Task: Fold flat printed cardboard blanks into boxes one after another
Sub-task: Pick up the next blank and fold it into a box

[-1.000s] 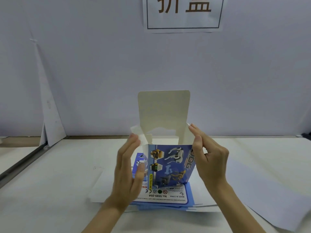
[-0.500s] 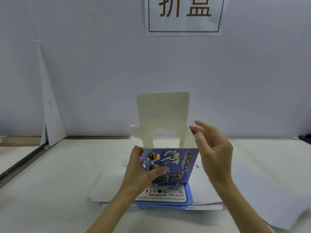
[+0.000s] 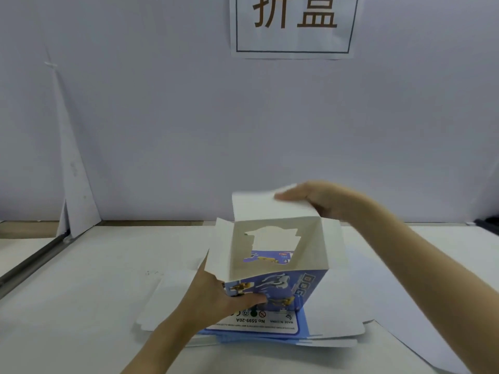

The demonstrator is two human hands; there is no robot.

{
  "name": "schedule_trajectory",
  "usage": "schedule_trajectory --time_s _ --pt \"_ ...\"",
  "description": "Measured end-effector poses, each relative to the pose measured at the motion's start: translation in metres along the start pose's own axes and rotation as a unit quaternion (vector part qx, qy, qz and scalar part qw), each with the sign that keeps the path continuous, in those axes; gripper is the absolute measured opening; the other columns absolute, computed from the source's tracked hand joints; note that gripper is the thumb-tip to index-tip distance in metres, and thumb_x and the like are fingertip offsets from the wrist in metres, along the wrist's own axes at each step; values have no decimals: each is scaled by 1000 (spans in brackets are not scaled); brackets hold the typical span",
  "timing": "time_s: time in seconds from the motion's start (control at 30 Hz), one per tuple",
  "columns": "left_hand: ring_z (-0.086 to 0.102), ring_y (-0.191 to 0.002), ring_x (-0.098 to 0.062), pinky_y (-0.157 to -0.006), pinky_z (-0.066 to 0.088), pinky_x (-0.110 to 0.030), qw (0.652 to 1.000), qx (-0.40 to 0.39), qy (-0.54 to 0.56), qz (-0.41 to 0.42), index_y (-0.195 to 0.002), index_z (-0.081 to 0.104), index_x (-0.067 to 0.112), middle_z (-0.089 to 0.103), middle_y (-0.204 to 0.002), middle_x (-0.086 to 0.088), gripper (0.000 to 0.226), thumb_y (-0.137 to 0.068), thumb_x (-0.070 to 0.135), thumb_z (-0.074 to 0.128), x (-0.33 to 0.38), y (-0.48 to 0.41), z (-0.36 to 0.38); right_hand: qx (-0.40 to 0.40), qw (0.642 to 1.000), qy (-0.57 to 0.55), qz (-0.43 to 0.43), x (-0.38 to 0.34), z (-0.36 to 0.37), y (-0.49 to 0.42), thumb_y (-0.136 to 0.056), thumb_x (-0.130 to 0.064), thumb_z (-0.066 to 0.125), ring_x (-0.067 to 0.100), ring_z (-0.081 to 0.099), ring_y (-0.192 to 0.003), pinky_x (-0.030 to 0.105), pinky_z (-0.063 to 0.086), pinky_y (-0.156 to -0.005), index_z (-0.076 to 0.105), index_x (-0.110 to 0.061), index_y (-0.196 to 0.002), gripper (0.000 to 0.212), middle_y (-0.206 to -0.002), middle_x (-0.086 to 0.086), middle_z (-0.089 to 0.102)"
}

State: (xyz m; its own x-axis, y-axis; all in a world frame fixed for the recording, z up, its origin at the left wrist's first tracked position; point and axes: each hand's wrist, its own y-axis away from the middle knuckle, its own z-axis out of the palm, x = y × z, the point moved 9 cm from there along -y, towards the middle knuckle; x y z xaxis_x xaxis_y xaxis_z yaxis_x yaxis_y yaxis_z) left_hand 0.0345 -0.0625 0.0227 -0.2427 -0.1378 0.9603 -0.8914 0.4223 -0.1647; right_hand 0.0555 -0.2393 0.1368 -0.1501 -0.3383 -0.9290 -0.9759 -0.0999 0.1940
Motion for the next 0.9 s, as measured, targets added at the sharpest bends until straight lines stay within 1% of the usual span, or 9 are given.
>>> schedule_trajectory --time_s 0.1,0.2,0.27,0.37,0.5,0.57,0.7,0.83,0.9 --pt "63 -79 15 -58 47 -4 1000 -1 -13 8 -91 56 46 64 -73 39 88 -14 87 70 -1 -3 0 38 994 41 89 44 -8 -12 -99 -21 48 12 52 -68 23 46 -61 50 -2 -134 40 -86 2 54" --pt "61 -78 19 -60 46 -1 999 -37 -6 -5 -84 59 50 63 -69 39 81 -12 86 70 -3 -4 8 -20 997 30 62 33 0 -9 -96 -26 56 13 62 -63 23 52 -58 63 -3 -113 30 -81 2 67" --pt "61 -80 18 -60 46 -1 999 -34 -6 4 -74 67 57 64 -73 40 61 -19 82 74 0 -4 8 -12 999 -34 -33 4 -2 -6 -87 -23 65 14 69 -63 22 55 -55 67 -6 -103 23 -80 4 74" --pt "64 -82 13 -58 47 -4 1000 -8 3 18 -84 64 48 66 -77 36 49 -40 59 83 3 -5 3 -13 966 -145 -213 -43 -10 5 -80 -15 66 15 71 -80 24 57 -66 67 -18 -112 33 -95 1 75" --pt "65 -81 12 -56 46 -4 998 26 -28 47 -89 59 42 66 -77 37 46 -50 38 82 7 -5 -2 95 933 8 -346 -63 -15 21 -90 1 59 1 67 -81 16 54 -78 73 -22 -96 28 -85 -12 74" --pt "64 -79 13 -56 46 -3 997 36 -38 49 -88 59 42 65 -74 37 45 -50 36 82 7 -5 -2 103 927 3 -360 -64 -13 26 -90 -4 61 2 66 -81 17 54 -79 76 -27 -92 27 -85 -11 75" --pt "63 -73 15 -54 44 -2 996 38 -70 32 -80 60 40 63 -66 38 34 -53 43 81 4 -6 -4 37 946 -94 -309 -65 -5 26 -83 -38 64 11 66 -70 22 52 -62 79 -27 -85 19 -81 -3 74" --pt "64 -75 12 -56 44 -3 996 27 -74 44 -78 64 43 66 -72 35 32 -51 48 80 0 -7 -3 38 941 -101 -322 -68 -2 32 -79 -11 72 14 68 -65 24 55 -58 76 -29 -89 21 -82 1 74" --pt "65 -84 10 -62 47 -4 997 -6 -70 32 -93 66 37 69 -82 31 43 -54 44 82 -11 -6 4 75 944 -67 -315 -66 -7 36 -82 -4 71 16 69 -68 27 57 -60 72 -29 -94 27 -87 3 74"
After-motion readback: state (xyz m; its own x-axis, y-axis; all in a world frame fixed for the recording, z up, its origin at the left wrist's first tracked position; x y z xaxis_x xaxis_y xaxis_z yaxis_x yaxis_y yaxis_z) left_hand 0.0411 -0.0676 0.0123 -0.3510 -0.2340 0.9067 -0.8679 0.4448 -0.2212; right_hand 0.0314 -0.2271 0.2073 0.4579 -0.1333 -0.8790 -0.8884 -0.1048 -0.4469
